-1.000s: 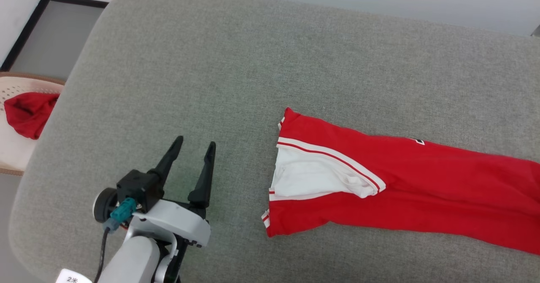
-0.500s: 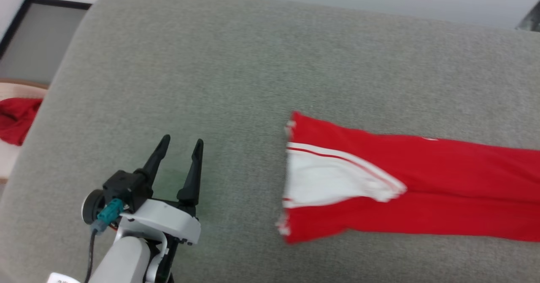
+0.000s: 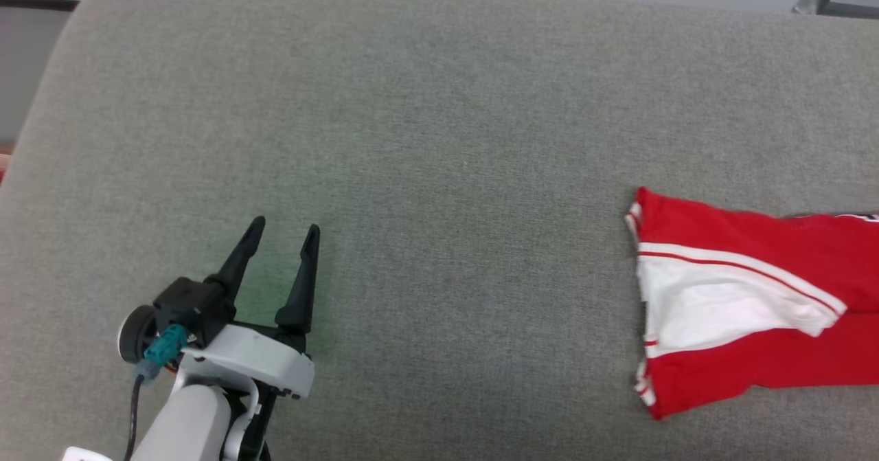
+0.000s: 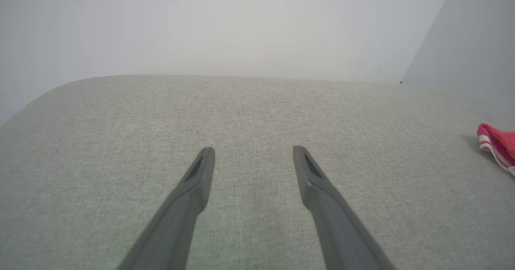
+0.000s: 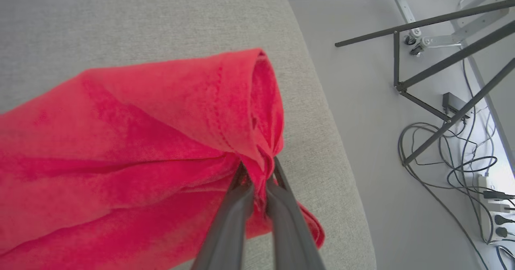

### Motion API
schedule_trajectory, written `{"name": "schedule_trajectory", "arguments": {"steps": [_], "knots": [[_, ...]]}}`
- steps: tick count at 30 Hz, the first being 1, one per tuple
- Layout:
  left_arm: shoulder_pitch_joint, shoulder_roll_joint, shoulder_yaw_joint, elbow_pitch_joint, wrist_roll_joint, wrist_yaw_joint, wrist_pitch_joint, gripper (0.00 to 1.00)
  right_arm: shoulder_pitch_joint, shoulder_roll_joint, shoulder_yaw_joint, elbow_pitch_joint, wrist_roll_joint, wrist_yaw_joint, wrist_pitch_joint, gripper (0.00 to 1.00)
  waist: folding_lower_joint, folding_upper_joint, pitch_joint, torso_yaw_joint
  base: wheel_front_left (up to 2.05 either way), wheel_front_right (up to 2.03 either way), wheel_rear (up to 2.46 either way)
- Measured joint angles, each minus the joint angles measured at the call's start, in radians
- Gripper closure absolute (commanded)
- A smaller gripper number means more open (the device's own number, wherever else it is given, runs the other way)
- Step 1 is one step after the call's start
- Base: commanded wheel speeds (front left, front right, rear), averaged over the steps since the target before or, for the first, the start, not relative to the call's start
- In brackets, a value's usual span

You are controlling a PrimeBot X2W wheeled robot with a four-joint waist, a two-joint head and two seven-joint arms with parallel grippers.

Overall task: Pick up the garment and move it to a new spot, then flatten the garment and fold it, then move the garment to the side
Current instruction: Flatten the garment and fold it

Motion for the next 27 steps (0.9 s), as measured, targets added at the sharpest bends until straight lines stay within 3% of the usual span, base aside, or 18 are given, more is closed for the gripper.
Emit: {"name": "schedule_trajectory", "arguments": {"steps": [6, 10, 14, 20, 27], "knots": [[-0.007, 0.005, -0.003, -0.003, 0.002, 0.000, 0.000, 0.00, -0.032, -0.007, 0.008, 0.062, 0.005, 0.000, -0.050, 1.00, 0.0000, 0.0000, 0.013, -0.010, 0.00, 0.00, 0.00], [-0.009, 0.004, -0.007, 0.003, 0.002, 0.000, 0.000, 0.00, -0.053, 0.032, 0.075, 0.028, 0.101, 0.000, -0.046, 1.00, 0.0000, 0.0000, 0.006, -0.011, 0.00, 0.00, 0.00], [-0.003, 0.002, -0.011, 0.010, -0.002, 0.001, 0.000, 0.00, -0.025, 0.019, 0.183, -0.085, 0.171, 0.000, -0.020, 1.00, 0.0000, 0.0000, -0.013, -0.014, 0.00, 0.00, 0.00], [0.012, -0.003, -0.016, 0.014, -0.010, 0.006, 0.000, 0.00, 0.035, 0.008, 0.328, -0.352, 0.275, 0.000, 0.071, 1.00, 0.0000, 0.0000, -0.052, -0.018, 0.00, 0.00, 0.00], [0.033, -0.021, -0.029, 0.020, -0.016, 0.008, 0.000, 0.00, 0.055, 0.056, 0.454, -0.605, 0.330, 0.000, 0.179, 1.00, 0.0000, 0.0000, -0.094, -0.008, 0.00, 0.00, 0.00]]}}
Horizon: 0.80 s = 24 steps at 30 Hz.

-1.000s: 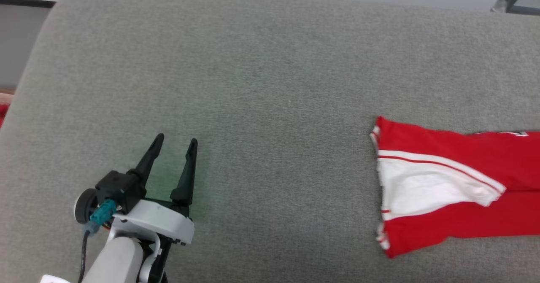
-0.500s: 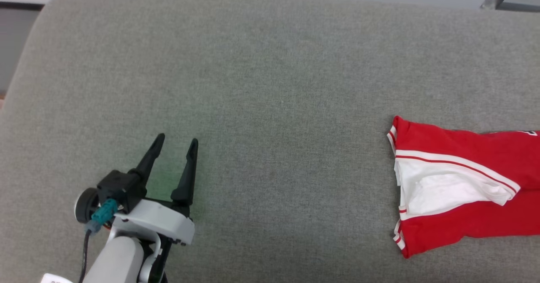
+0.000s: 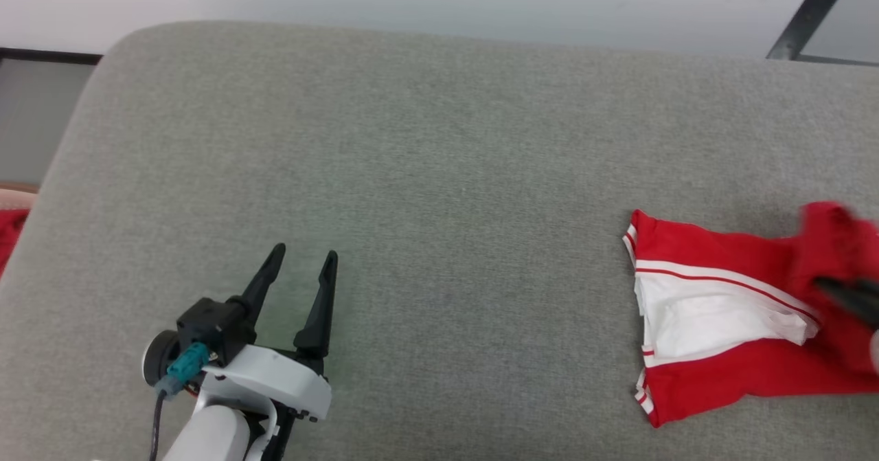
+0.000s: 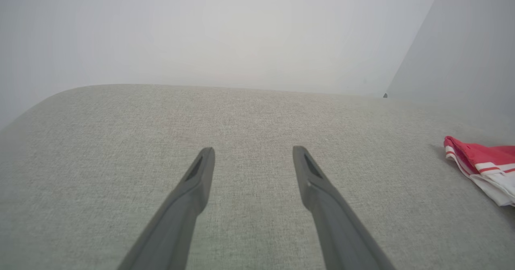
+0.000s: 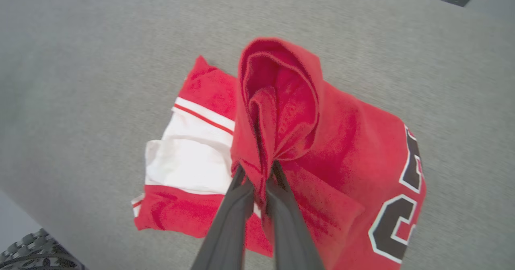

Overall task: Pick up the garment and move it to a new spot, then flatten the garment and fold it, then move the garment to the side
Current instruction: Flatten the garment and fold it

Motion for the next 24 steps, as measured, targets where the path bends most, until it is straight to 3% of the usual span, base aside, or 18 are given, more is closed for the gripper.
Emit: {"name": "schedule_trajectory", "arguments": {"steps": [8, 19, 20, 22, 23, 24], "knots": [[0.001, -0.007, -0.005, 0.013, -0.009, -0.004, 0.000, 0.00, -0.009, 0.084, 0.138, -0.061, -0.019, 0.000, 0.046, 1.00, 0.0000, 0.0000, -0.016, 0.036, 0.00, 0.00, 0.00], [0.000, -0.023, -0.008, 0.031, -0.012, -0.012, 0.000, 0.00, -0.069, 0.151, 0.238, 0.034, -0.052, 0.000, -0.002, 1.00, 0.0000, 0.0000, -0.027, 0.063, 0.00, 0.00, 0.00], [0.000, -0.023, -0.006, 0.033, -0.012, -0.012, 0.000, 0.00, -0.069, 0.151, 0.244, 0.043, -0.052, 0.000, -0.009, 0.91, 0.0000, -0.0001, -0.029, 0.064, 0.00, 0.00, 0.00], [0.001, -0.024, -0.003, 0.034, -0.012, -0.013, 0.000, 0.00, -0.069, 0.155, 0.259, 0.056, -0.049, 0.000, -0.026, 0.52, 0.0000, 0.0000, -0.033, 0.063, 0.00, 0.00, 0.00], [0.002, -0.024, -0.001, 0.034, -0.013, -0.013, 0.000, 0.00, -0.069, 0.160, 0.265, 0.061, -0.043, 0.000, -0.035, 0.24, -0.0001, 0.0000, -0.036, 0.062, 0.00, 0.00, 0.00], [0.003, -0.025, 0.001, 0.035, -0.013, -0.014, 0.000, 0.00, -0.069, 0.163, 0.268, 0.067, -0.040, 0.000, -0.045, 0.05, 0.0000, 0.0000, -0.038, 0.061, 0.00, 0.00, 0.00]]}}
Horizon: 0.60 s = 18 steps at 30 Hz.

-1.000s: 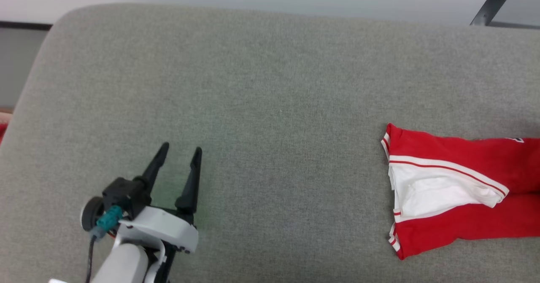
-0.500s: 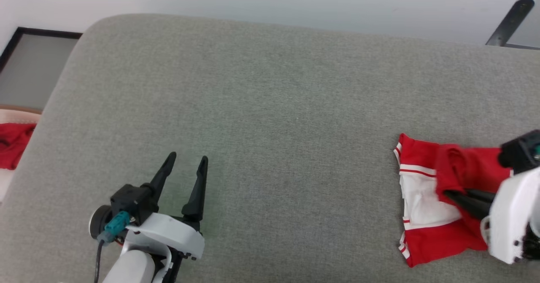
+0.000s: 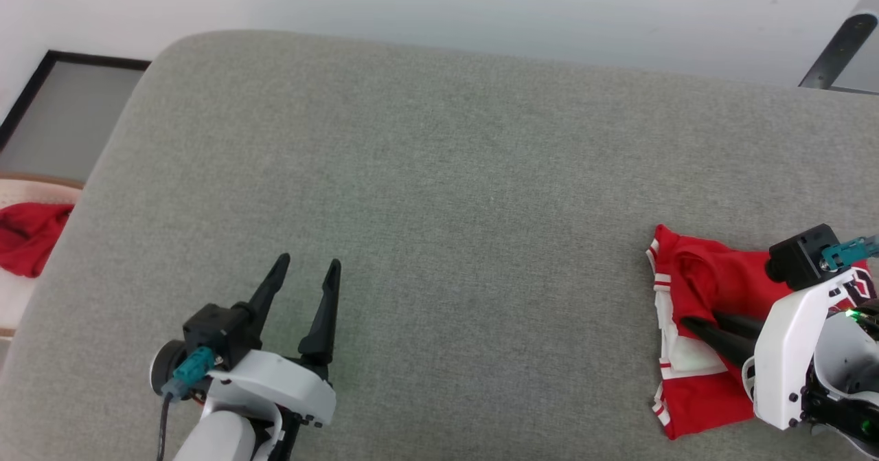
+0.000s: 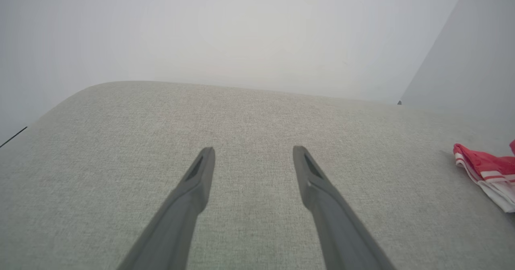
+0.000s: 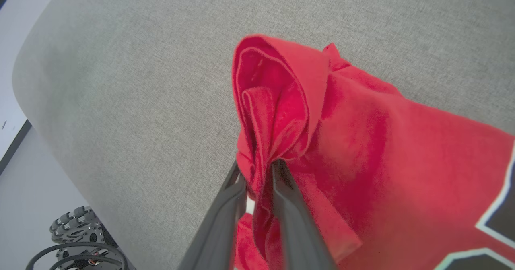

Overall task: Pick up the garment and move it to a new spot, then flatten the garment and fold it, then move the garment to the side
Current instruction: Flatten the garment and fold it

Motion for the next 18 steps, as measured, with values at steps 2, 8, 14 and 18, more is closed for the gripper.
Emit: {"name": "schedule_trajectory", "arguments": {"steps": [2, 8, 14, 18], "knots": [[0.003, -0.001, 0.004, 0.002, 0.000, -0.001, 0.000, 0.00, -0.005, -0.002, 0.006, 0.011, 0.000, 0.000, -0.016, 0.00, 0.0000, 0.0000, -0.005, -0.004, 0.00, 0.00, 0.00], [0.010, 0.002, 0.014, 0.007, 0.000, -0.006, 0.000, 0.00, -0.021, -0.013, 0.001, 0.040, 0.002, 0.000, -0.078, 0.00, 0.0000, 0.0000, -0.023, -0.024, 0.00, 0.00, 0.00], [0.009, 0.012, 0.018, 0.022, -0.003, -0.013, 0.000, 0.00, -0.024, -0.039, -0.051, 0.091, -0.025, 0.000, -0.188, 0.00, 0.0000, 0.0000, -0.045, -0.044, 0.00, 0.00, 0.00], [0.005, 0.017, 0.022, 0.044, -0.009, -0.020, 0.000, 0.00, -0.023, -0.042, -0.105, 0.150, -0.054, 0.000, -0.301, 0.00, 0.0000, 0.0000, -0.065, -0.057, 0.00, 0.00, 0.00]]}}
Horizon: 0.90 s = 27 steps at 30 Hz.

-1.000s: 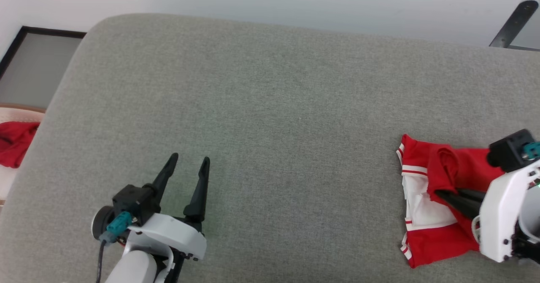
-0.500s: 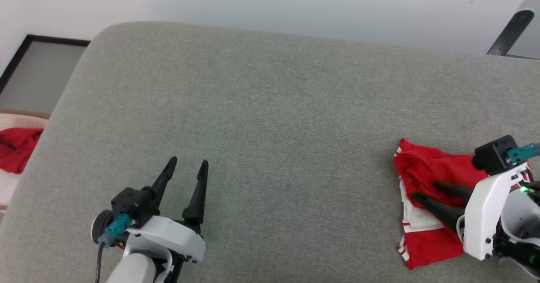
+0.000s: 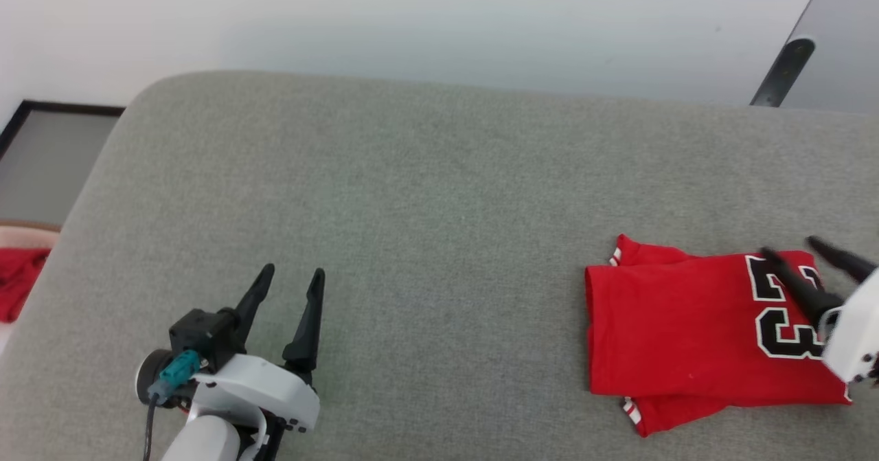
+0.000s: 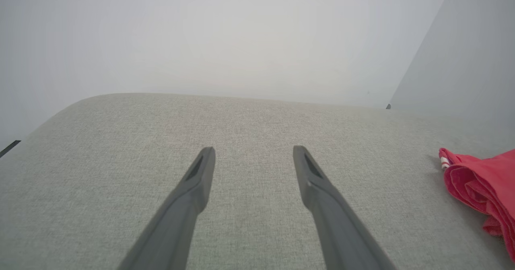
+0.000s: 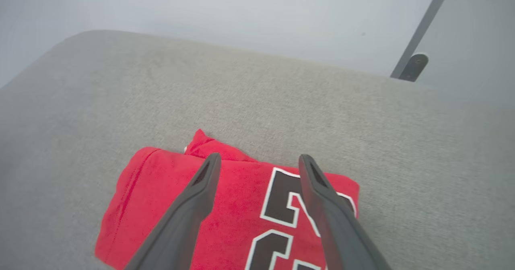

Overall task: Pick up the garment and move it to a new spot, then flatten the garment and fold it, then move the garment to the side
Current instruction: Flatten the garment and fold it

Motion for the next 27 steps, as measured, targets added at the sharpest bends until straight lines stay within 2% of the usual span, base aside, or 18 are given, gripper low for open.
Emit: {"name": "schedule_trajectory", "arguments": {"steps": [7, 13, 19, 27], "knots": [[0.000, 0.009, 0.008, 0.037, -0.007, -0.010, 0.000, 0.00, 0.036, -0.003, -0.057, 0.108, -0.093, 0.000, -0.214, 0.00, 0.0000, 0.0000, -0.038, -0.023, 0.00, 0.00, 0.00], [0.021, 0.020, 0.026, 0.033, -0.010, -0.008, 0.000, 0.00, 0.113, 0.025, -0.130, 0.122, -0.123, 0.000, -0.350, 0.00, 0.0000, 0.0000, -0.063, -0.039, 0.00, 0.00, 0.00], [0.073, 0.035, 0.042, -0.021, 0.012, 0.013, 0.000, 0.00, 0.221, 0.061, -0.222, 0.075, -0.152, 0.000, -0.420, 0.00, 0.0000, 0.0001, -0.071, -0.044, 0.00, 0.00, 0.00], [0.155, 0.070, 0.054, -0.142, 0.035, 0.049, 0.003, 0.00, 0.338, 0.131, -0.315, -0.037, -0.185, 0.000, -0.436, 0.00, -0.0001, 0.0000, -0.061, -0.041, 0.00, 0.00, 0.00]]}}
